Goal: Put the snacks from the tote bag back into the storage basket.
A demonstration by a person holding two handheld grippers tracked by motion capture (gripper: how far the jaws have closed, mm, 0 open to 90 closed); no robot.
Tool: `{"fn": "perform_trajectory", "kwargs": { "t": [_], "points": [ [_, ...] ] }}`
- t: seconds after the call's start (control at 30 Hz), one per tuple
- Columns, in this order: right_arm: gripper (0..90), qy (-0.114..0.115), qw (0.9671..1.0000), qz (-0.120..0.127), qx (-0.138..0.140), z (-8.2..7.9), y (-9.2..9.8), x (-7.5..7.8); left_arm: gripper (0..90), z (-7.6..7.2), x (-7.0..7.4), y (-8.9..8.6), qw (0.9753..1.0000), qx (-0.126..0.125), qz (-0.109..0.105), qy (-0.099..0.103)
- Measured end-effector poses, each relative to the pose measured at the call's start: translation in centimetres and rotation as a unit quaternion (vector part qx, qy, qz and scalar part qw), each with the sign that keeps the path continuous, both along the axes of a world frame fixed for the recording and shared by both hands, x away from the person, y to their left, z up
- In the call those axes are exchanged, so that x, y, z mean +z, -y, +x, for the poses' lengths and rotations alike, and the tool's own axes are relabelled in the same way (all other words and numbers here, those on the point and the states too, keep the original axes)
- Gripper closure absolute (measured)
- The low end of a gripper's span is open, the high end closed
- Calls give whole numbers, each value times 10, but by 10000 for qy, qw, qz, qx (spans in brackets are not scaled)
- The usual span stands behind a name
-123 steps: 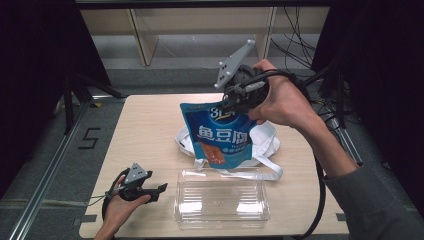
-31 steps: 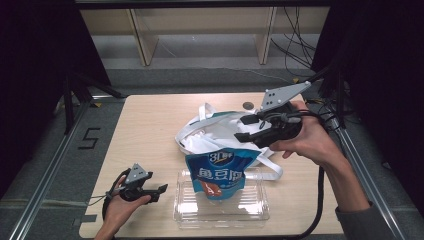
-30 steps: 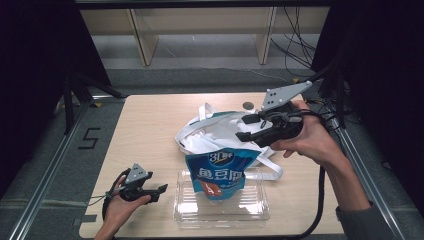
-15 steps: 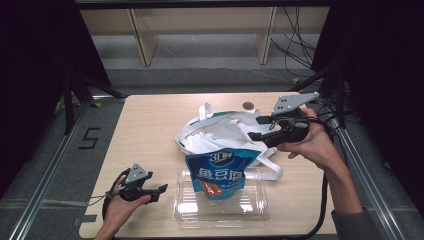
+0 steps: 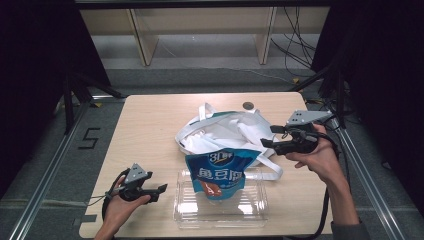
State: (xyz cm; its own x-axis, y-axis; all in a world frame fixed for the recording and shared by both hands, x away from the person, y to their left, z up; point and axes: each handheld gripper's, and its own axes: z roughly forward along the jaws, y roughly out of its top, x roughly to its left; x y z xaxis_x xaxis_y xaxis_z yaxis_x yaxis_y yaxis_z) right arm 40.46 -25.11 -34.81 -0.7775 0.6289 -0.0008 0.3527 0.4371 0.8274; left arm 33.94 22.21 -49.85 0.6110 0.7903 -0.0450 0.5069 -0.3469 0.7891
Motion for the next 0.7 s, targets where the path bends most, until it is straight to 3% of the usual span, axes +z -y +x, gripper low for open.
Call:
{"fn": "perform_trajectory", "kwargs": {
  "t": [0.07, 0.1, 0.13, 0.2, 0.3, 0.37, 0.5, 0.57, 0.63, 0.7],
  "points": [
    [401, 5, 9999, 104, -134, 1, 5, -4, 254, 0, 1, -1, 10000, -24, 48, -66],
    [398, -57, 9996, 152, -220, 0, 7, -6, 254, 0, 0, 0, 10000, 13, -28, -58],
    [397, -42, 9997, 101, -210, 1, 9, -7, 254, 0, 2, -1, 9999, -111, 121, -38],
    [392, 64, 9993, 179, -336, 2, 12, -12, 254, 0, 2, 0, 10000, -76, 36, -27],
    [390, -108, 9992, 147, -346, 0, 13, -18, 254, 0, 2, -1, 9999, -110, 94, -46],
    [386, -31, 9994, 66, -331, 1, 15, -23, 254, 1, 1, 1, 10000, -33, -29, 10],
    [379, -203, 9991, 32, -360, 2, 16, -32, 254, 0, 4, 0, 9998, -94, 160, -61],
    [372, -198, 9988, 60, -438, 4, 17, -37, 254, 0, 1, 3, 10000, -32, -12, 31],
    [365, -356, 9984, -20, -437, 4, 21, -40, 254, 1, 1, 3, 10000, -32, -10, -25],
    [365, -244, 9984, -12, -515, 5, 24, -44, 254, 0, 1, 3, 10000, 21, -55, -18]
  ]
}}
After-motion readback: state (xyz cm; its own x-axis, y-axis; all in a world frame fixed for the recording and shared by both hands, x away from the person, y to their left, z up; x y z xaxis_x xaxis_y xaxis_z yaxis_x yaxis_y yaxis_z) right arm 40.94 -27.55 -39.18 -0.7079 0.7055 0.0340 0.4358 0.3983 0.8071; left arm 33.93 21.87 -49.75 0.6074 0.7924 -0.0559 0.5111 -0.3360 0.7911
